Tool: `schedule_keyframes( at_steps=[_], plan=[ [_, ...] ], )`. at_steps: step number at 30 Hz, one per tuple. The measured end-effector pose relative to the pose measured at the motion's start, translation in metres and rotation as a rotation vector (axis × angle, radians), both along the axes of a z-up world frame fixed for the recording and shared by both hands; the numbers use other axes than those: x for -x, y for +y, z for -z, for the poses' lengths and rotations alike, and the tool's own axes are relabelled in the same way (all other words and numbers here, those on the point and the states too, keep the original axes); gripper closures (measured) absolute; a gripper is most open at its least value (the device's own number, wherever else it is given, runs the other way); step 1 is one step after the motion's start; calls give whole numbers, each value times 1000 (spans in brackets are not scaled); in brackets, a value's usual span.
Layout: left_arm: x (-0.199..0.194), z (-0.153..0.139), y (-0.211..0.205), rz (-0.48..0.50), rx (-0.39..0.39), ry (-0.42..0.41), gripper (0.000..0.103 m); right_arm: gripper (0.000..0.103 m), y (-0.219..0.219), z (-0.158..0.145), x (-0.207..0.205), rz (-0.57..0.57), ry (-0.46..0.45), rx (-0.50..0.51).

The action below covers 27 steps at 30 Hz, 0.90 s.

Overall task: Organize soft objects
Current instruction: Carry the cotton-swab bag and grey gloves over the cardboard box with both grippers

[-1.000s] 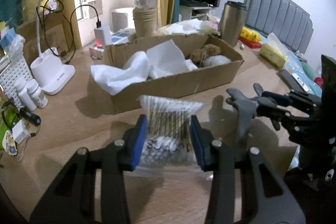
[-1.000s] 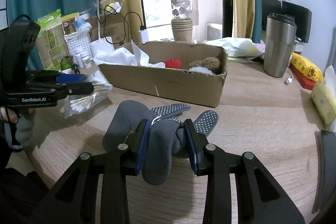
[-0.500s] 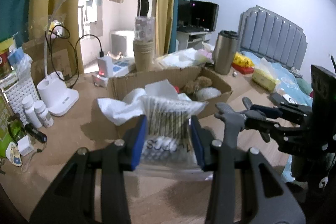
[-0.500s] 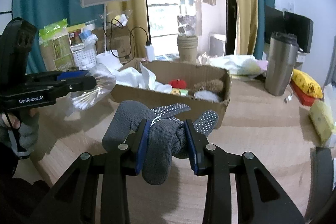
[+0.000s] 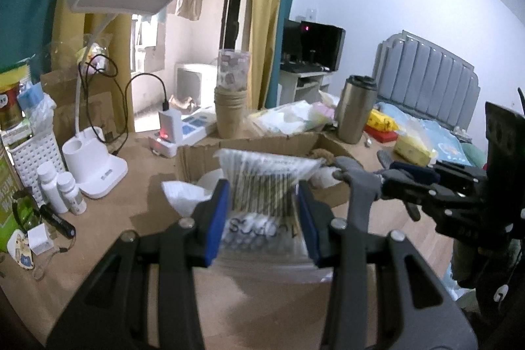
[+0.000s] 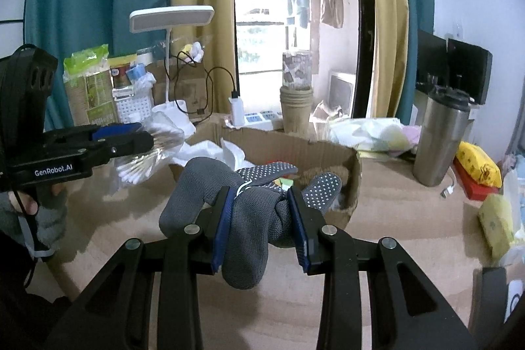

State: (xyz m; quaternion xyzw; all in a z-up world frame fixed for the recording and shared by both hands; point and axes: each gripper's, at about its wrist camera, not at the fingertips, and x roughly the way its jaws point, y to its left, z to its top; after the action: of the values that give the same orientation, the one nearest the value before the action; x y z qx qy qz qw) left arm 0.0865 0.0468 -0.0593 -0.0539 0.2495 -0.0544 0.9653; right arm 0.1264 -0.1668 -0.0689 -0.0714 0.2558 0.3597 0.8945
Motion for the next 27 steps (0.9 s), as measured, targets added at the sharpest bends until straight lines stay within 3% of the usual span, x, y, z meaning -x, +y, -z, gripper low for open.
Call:
schedule_keyframes(
  at_steps=[16,27],
  plan=[
    [-19,-6,13,-25,4,-39,61,67,16,-17,-22,-21,-53,-22],
    [-44,1,17,-52,-8,-52,61,67,28,-16,-46,-33,-31,-64]
  ],
)
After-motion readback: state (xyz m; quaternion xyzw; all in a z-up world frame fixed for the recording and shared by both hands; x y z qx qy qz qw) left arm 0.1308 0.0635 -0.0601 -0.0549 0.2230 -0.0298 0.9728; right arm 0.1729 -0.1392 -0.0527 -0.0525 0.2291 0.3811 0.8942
